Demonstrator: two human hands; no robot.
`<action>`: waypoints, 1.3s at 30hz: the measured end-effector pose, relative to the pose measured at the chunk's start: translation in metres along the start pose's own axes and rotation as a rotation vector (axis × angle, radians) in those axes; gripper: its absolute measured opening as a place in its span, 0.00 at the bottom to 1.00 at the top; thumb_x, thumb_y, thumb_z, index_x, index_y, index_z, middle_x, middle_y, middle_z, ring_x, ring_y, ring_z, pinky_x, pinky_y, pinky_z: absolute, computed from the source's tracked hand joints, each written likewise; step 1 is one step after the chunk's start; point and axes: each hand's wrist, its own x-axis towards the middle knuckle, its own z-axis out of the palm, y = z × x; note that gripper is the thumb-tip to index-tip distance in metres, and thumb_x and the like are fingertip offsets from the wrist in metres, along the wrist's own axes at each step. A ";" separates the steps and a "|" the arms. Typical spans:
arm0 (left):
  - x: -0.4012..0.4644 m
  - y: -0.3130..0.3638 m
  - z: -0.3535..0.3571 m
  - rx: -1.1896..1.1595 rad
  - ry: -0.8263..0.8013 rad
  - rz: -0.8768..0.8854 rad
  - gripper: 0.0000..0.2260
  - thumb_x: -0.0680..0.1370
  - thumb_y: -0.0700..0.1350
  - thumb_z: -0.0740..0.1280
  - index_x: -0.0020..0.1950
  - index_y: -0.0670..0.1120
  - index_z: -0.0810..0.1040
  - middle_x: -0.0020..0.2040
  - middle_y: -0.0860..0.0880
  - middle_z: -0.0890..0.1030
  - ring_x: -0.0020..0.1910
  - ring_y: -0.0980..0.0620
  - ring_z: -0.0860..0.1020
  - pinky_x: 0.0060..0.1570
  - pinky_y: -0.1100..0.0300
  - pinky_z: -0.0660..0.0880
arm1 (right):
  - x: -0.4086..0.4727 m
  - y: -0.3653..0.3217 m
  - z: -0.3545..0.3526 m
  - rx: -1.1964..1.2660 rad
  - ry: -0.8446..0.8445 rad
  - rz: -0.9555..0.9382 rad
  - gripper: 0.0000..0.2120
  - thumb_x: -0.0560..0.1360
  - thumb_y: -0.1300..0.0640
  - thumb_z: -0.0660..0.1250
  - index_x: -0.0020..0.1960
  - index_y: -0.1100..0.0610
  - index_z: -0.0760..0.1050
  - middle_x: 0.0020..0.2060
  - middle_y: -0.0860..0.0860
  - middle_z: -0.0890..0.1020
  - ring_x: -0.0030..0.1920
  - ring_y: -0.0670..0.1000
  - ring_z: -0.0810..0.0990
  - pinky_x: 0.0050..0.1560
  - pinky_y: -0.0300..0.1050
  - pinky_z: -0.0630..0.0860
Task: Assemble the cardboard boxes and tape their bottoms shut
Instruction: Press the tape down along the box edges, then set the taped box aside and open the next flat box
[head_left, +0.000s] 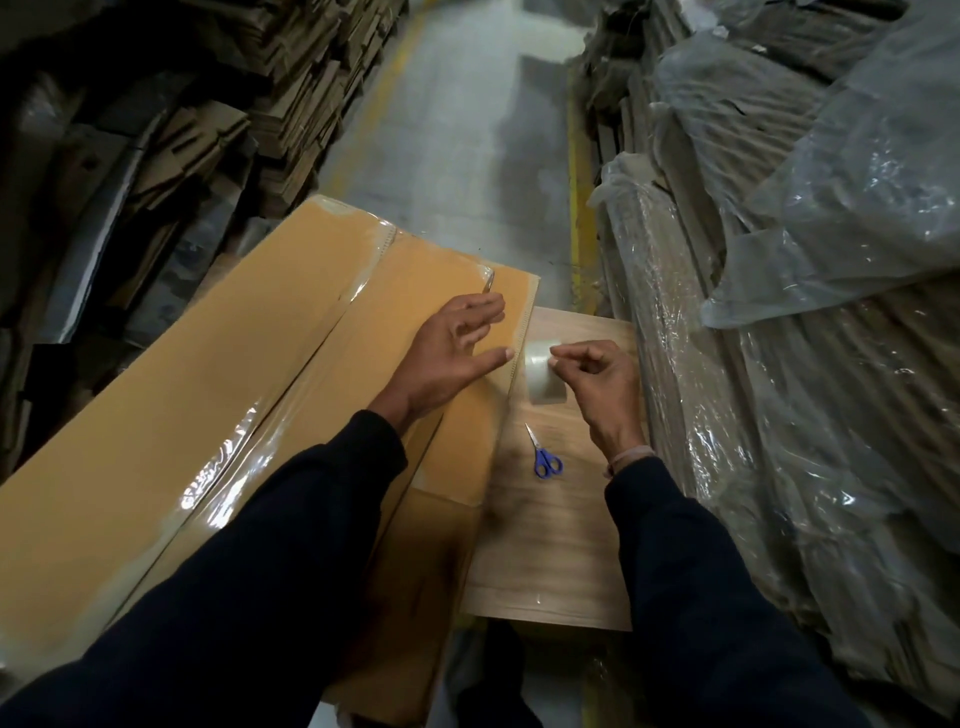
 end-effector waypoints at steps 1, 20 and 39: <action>0.004 -0.001 0.000 0.016 0.012 0.004 0.27 0.77 0.37 0.77 0.75 0.38 0.75 0.74 0.49 0.75 0.71 0.54 0.77 0.75 0.49 0.71 | 0.007 0.013 -0.003 -0.092 0.026 0.009 0.05 0.72 0.64 0.80 0.47 0.60 0.86 0.47 0.52 0.86 0.48 0.50 0.86 0.53 0.40 0.82; 0.015 -0.016 0.001 0.099 0.044 0.102 0.16 0.79 0.37 0.74 0.67 0.38 0.82 0.67 0.45 0.80 0.66 0.51 0.81 0.71 0.52 0.76 | -0.007 0.128 -0.005 -0.740 -0.124 0.241 0.20 0.73 0.77 0.67 0.55 0.59 0.88 0.61 0.57 0.81 0.60 0.56 0.82 0.60 0.38 0.75; -0.027 -0.022 -0.114 0.325 0.132 0.030 0.16 0.81 0.41 0.70 0.70 0.46 0.79 0.70 0.48 0.76 0.70 0.53 0.75 0.74 0.53 0.72 | -0.102 -0.066 0.174 -0.218 -0.287 0.043 0.37 0.87 0.46 0.60 0.86 0.46 0.41 0.86 0.46 0.40 0.85 0.50 0.46 0.82 0.46 0.53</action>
